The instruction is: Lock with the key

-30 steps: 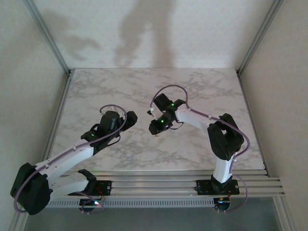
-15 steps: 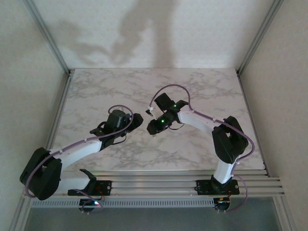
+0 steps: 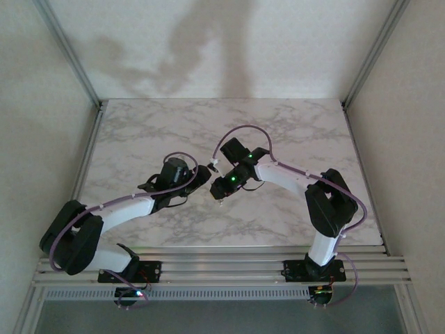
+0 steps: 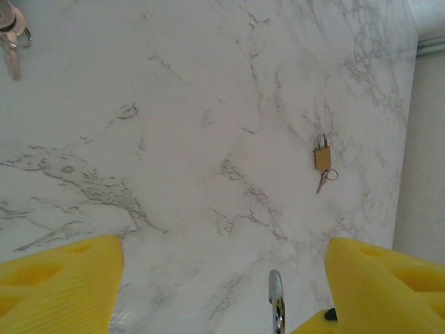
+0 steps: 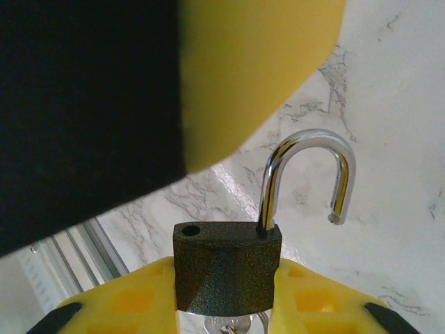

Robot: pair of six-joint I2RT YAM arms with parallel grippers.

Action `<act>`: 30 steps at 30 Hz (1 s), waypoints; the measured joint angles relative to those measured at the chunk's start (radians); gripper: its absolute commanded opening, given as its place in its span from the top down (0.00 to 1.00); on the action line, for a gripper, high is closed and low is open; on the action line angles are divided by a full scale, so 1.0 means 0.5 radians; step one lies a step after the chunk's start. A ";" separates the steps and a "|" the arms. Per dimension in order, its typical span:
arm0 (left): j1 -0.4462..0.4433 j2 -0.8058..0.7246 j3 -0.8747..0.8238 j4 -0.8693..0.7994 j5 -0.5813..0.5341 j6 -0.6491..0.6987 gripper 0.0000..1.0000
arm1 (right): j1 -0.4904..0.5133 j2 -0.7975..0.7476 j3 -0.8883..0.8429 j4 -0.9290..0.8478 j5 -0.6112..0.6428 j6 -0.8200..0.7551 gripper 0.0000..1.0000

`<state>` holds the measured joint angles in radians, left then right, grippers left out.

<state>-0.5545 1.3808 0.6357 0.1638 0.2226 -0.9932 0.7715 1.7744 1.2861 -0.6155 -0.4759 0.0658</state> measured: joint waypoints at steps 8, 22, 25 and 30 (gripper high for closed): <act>0.000 0.040 0.001 0.086 0.051 -0.044 0.35 | 0.004 -0.007 -0.004 0.014 -0.035 -0.005 0.72; -0.014 0.113 0.001 0.181 0.102 -0.090 0.44 | 0.009 -0.038 -0.034 0.045 -0.053 -0.005 0.73; -0.018 0.117 0.001 0.206 0.115 -0.103 0.45 | 0.011 -0.038 -0.034 0.051 -0.053 -0.005 0.73; -0.041 0.146 0.001 0.227 0.141 -0.111 0.50 | 0.011 -0.038 -0.034 0.053 -0.053 -0.005 0.73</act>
<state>-0.5751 1.4540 0.6361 0.2771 0.2932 -1.0485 0.7769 1.7554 1.2694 -0.5892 -0.5026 0.0635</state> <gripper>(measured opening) 0.511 0.279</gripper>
